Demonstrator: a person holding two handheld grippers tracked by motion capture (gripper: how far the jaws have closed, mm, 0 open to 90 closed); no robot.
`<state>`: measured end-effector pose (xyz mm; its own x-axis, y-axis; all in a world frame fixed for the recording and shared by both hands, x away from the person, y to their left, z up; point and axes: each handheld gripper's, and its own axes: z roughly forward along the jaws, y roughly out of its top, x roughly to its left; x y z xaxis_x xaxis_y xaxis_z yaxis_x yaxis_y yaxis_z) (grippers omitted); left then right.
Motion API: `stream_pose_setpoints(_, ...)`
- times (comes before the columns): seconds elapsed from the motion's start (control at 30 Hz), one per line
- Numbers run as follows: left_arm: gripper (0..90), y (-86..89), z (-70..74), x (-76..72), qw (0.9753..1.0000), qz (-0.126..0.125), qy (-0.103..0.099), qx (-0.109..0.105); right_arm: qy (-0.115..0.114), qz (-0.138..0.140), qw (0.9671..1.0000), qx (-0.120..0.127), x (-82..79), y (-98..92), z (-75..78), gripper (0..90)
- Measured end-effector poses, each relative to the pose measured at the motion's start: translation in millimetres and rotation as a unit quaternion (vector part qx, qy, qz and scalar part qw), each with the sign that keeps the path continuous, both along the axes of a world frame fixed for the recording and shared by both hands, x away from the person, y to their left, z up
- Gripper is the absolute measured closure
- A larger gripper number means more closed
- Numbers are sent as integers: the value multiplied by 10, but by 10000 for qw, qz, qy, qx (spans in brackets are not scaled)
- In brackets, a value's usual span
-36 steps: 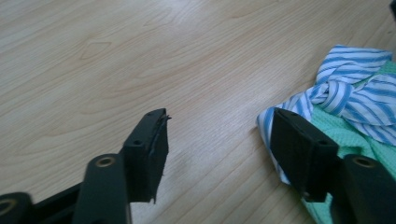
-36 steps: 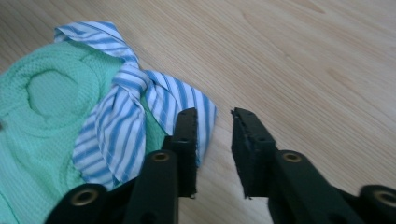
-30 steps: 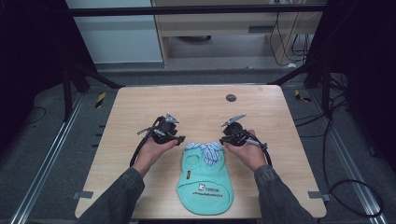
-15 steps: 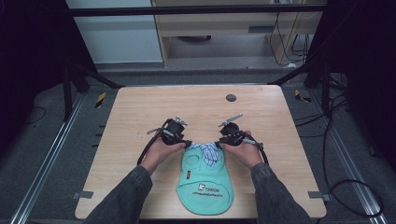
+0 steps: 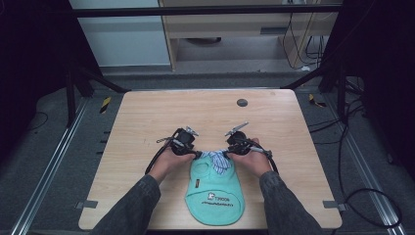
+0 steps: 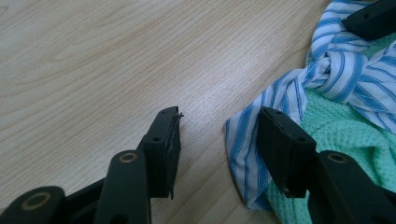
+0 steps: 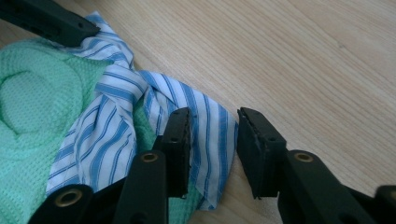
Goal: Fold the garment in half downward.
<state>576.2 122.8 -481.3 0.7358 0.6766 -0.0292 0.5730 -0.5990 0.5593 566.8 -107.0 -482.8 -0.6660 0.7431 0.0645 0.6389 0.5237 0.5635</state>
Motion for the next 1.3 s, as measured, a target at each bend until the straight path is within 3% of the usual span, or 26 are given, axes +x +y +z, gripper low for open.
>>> stream_pose_setpoints(0.1, 514, 9, -8, -22, 9999, -64, -38, -84, 68, 90, 9999, 15, -6, 10, 5, 721)
stream_pose_setpoints(0.2, 653, -12, 0, -44, 9996, -232, 54, -133, 114, 178, 9998, 29, -17, 17, 9, 783)
stream_pose_setpoints(0.23, 742, -30, 3, -61, 9993, -313, 134, -154, 107, 232, 9997, 11, -30, 31, 11, 816)
stream_pose_setpoints(0.4, 838, -47, 11, -80, 9990, -381, 199, -149, 92, 324, 9994, -17, -51, 30, 24, 836)
stream_pose_setpoints(0.73, 865, 0, 140, -86, 9982, -497, -14, -348, -193, 496, 9985, 100, -129, -28, 191, 836)
stream_pose_setpoints(0.9, 869, 7, 282, -94, 9974, -612, -144, -356, -399, 635, 9971, 112, -172, -48, 310, 836)
stream_pose_setpoints(1.3, 870, 1, 452, -81, 9963, -721, -281, -368, -567, 746, 9956, 63, -180, -78, 469, 836)
